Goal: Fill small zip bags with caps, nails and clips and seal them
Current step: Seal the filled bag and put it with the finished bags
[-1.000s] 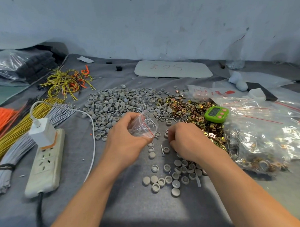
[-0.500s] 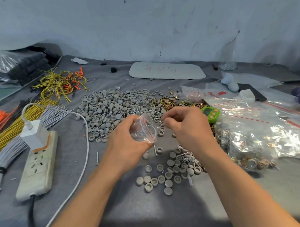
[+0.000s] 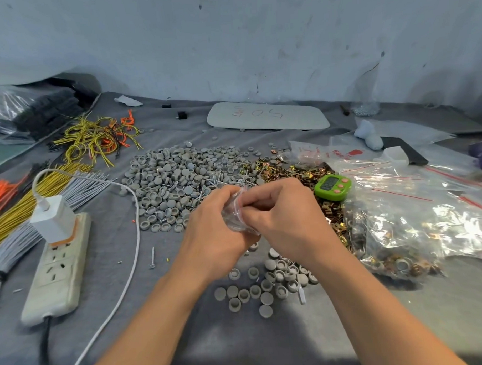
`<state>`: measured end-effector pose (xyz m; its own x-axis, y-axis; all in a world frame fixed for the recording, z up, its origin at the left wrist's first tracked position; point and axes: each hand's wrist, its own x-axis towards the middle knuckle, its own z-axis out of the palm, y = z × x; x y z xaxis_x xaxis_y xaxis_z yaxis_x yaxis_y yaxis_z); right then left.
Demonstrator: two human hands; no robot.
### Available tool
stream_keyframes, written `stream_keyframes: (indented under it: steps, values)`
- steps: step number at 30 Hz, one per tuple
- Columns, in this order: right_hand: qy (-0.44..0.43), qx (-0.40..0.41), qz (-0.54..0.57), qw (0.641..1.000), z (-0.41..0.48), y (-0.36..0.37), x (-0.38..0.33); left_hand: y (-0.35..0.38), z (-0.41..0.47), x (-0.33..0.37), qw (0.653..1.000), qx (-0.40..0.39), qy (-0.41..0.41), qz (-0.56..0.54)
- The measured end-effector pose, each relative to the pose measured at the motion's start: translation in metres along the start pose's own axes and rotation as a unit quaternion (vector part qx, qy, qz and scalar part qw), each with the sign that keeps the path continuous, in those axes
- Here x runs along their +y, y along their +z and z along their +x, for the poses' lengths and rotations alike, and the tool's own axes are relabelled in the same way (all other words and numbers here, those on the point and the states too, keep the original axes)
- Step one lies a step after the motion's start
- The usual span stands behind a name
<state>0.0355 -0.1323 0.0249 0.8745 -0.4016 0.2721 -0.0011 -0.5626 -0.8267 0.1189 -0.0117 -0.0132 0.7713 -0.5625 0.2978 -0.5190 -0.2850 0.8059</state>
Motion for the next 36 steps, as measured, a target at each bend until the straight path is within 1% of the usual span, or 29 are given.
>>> stream_keyframes:
  steps: [4, 6, 8, 10, 11, 12, 14, 15, 16, 17, 18, 19, 21, 22, 23, 25, 27, 28, 29, 30, 31, 33, 34, 35, 36]
  values:
    - [-0.011, -0.001, -0.017, 1.000, 0.000, 0.000, 0.000, 0.000, 0.001, 0.001, 1.000, -0.007, 0.004, -0.006]
    - [0.001, 0.023, 0.016, 1.000, 0.001, -0.001, 0.001, 0.000, 0.002, 0.000, 1.000, -0.007, 0.004, -0.013]
    - [0.040, 0.088, 0.085, 0.992, 0.004, -0.010, 0.005, -0.002, 0.004, -0.002, 0.999, 0.000, -0.018, -0.049]
    - [0.099, 0.165, 0.119, 0.974, 0.008, -0.025, 0.011, -0.006, 0.006, -0.004, 0.990, 0.008, -0.057, -0.130]
    - [0.124, 0.177, 0.099, 0.971, 0.009, -0.031, 0.015, -0.009, 0.008, -0.004, 0.981, 0.014, -0.076, -0.179]
    - [0.149, 0.164, 0.052, 0.974, 0.010, -0.034, 0.018, -0.013, 0.009, -0.004, 0.970, 0.023, -0.089, -0.227]
    - [0.187, 0.076, -0.105, 0.974, 0.011, -0.033, 0.026, -0.022, 0.012, -0.003, 0.946, 0.044, -0.104, -0.303]
    - [0.198, 0.029, -0.193, 0.961, 0.012, -0.029, 0.030, -0.026, 0.012, -0.001, 0.934, 0.055, -0.110, -0.334]
    - [0.203, 0.003, -0.275, 0.940, 0.010, -0.025, 0.031, -0.029, 0.012, 0.000, 0.922, 0.069, -0.117, -0.363]
    - [0.203, 0.001, -0.338, 0.919, 0.009, -0.021, 0.030, -0.031, 0.012, 0.001, 0.908, 0.086, -0.126, -0.389]
    - [0.191, 0.011, -0.373, 0.908, 0.008, -0.019, 0.029, -0.033, 0.012, 0.002, 0.896, 0.103, -0.135, -0.410]
    - [0.170, 0.012, -0.382, 0.909, 0.008, -0.016, 0.027, -0.034, 0.012, 0.003, 0.885, 0.121, -0.144, -0.426]
    - [0.137, -0.030, -0.347, 0.927, 0.008, -0.011, 0.024, -0.034, 0.012, 0.003, 0.870, 0.153, -0.153, -0.442]
    - [0.127, -0.070, -0.337, 0.930, 0.007, -0.005, 0.023, -0.034, 0.012, 0.002, 0.870, 0.169, -0.148, -0.440]
    - [0.116, -0.112, -0.348, 0.924, 0.006, 0.002, 0.021, -0.036, 0.012, 0.000, 0.875, 0.183, -0.133, -0.428]
    - [0.078, -0.169, -0.400, 0.897, 0.005, 0.012, 0.018, -0.036, 0.013, -0.004, 0.895, 0.194, -0.094, -0.391]
    - [0.073, -0.183, -0.410, 0.891, 0.007, 0.013, 0.014, -0.034, 0.014, -0.009, 0.920, 0.189, -0.077, -0.334]
    - [0.077, -0.180, -0.410, 0.891, 0.007, 0.013, 0.012, -0.032, 0.013, -0.013, 0.938, 0.185, -0.071, -0.283]
    - [0.082, -0.169, -0.404, 0.895, 0.008, 0.011, 0.011, -0.030, 0.011, -0.016, 0.958, 0.177, -0.062, -0.218]
    - [0.085, -0.144, -0.387, 0.907, 0.008, 0.009, 0.010, -0.028, 0.008, -0.019, 0.974, 0.159, -0.052, -0.151]
    - [0.085, -0.101, -0.351, 0.927, 0.007, 0.007, 0.007, -0.026, 0.004, -0.021, 0.986, 0.136, -0.041, -0.090]
    - [0.061, 0.027, -0.226, 0.972, 0.003, 0.004, 0.003, -0.021, -0.002, -0.023, 0.995, 0.092, -0.024, -0.007]
    - [0.037, 0.081, -0.153, 0.984, 0.001, 0.003, 0.000, -0.019, -0.004, -0.021, 0.997, 0.078, -0.019, 0.022]
    - [0.016, 0.104, -0.091, 0.990, -0.001, 0.001, -0.004, -0.016, -0.005, -0.019, 0.997, 0.068, -0.018, 0.039]
    - [0.004, 0.103, -0.046, 0.994, -0.002, 0.001, -0.008, -0.014, -0.004, -0.016, 0.997, 0.057, -0.017, 0.042]
